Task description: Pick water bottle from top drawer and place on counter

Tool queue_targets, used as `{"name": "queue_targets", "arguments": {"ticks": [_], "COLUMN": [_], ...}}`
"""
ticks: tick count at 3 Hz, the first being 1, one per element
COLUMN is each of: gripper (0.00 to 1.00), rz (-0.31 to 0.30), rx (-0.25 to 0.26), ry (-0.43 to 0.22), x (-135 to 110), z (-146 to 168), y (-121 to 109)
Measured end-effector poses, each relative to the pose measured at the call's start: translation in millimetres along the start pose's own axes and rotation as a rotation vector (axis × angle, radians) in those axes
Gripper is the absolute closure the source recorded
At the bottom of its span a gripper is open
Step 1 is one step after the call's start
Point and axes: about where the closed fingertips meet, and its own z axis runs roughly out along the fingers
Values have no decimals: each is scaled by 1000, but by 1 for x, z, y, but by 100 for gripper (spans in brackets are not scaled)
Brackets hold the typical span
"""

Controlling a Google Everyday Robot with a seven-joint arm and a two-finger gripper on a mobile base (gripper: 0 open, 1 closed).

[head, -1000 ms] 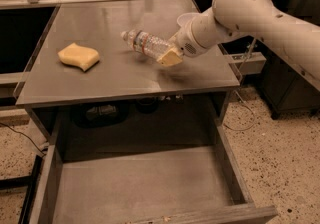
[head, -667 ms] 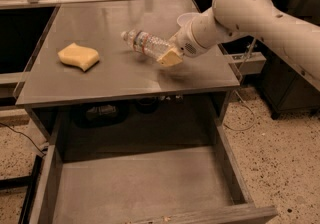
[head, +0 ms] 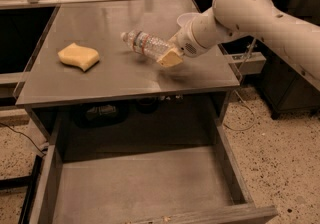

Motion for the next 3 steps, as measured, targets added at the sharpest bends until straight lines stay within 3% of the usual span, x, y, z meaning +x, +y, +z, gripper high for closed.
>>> {"name": "queue_targets", "arguments": {"ticks": [1, 2, 3], "gripper": [12, 0, 0], "rz": [0, 0, 0], "rx": [0, 0, 0], "ry": [0, 0, 0], "x": [0, 0, 0], "z": [0, 0, 0], "y": [0, 0, 0]}}
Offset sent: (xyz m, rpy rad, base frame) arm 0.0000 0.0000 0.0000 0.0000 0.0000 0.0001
